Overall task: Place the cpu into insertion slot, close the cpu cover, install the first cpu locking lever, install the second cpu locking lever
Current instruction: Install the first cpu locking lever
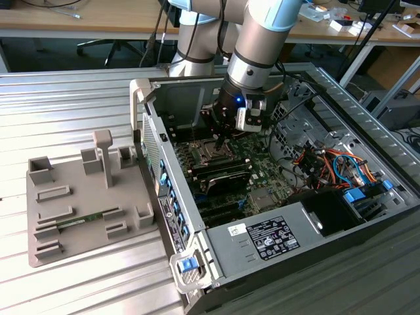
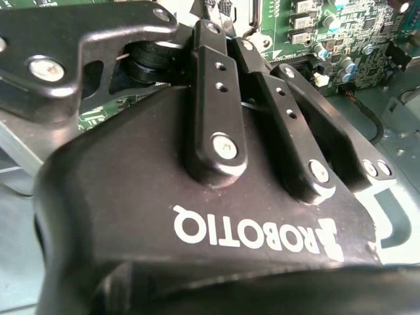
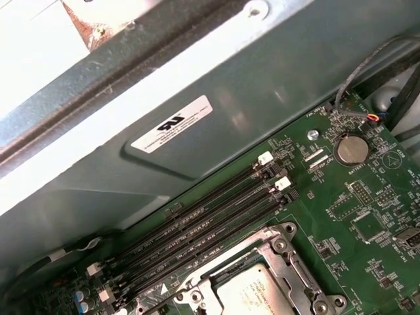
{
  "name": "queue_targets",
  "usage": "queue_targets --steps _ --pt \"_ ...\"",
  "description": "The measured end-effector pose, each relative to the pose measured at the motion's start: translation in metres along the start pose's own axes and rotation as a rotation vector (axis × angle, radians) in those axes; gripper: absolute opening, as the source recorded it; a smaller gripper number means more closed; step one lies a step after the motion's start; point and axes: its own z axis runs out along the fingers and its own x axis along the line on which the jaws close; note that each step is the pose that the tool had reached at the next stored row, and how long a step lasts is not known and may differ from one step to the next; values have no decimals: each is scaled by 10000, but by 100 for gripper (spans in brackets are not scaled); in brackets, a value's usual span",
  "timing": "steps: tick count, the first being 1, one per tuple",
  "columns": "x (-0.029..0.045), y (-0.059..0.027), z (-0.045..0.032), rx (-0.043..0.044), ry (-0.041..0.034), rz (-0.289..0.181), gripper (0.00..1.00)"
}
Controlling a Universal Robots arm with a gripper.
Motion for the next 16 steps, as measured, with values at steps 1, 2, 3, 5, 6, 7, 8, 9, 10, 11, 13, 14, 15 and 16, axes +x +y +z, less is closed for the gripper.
queue_targets --steps 1,2,3,5,6,7,8,9,10,11,13,14,15,16 --pt "0 0 0 0 -1 -10 10" --pt "0 0 0 1 -3 -36 10" --pt "0 0 0 2 -4 -54 10" --pt "0 0 0 4 -6 -78 10" --pt "0 0 0 4 -7 -89 10" --pt "0 0 0 5 -8 -102 10" --pt "0 0 0 6 -9 -111 10" --pt "0 0 0 5 -10 -123 10" --pt "0 0 0 6 -10 -134 10" --pt "0 0 0 7 -12 -148 10" --pt "0 0 0 10 -16 -218 10" --pt "0 0 0 17 -26 -343 10" --pt "0 0 0 21 -35 -459 10" --pt "0 0 0 26 -41 -541 10"
